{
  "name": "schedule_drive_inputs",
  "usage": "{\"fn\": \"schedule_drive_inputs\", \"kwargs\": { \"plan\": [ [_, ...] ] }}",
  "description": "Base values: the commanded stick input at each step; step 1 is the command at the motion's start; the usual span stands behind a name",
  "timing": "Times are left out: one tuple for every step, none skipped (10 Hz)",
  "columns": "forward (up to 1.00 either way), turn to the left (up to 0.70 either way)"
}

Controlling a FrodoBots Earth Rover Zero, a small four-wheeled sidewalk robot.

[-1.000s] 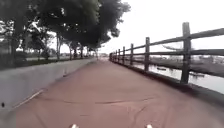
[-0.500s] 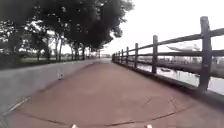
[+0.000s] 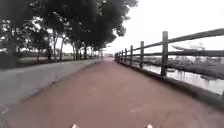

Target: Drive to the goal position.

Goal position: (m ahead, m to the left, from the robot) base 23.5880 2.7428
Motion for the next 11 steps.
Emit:
{"fn": "schedule_drive_inputs", "kwargs": {
  "plan": [
    [1.0, 0.0],
    [1.0, 0.0],
    [1.0, 0.0],
    [1.0, 0.0],
    [1.0, 0.0],
    [1.0, 0.0],
    [1.0, 0.0],
    [1.0, 0.0],
    [1.0, 0.0],
    [1.0, 0.0],
    [1.0, 0.0]
  ]
}}
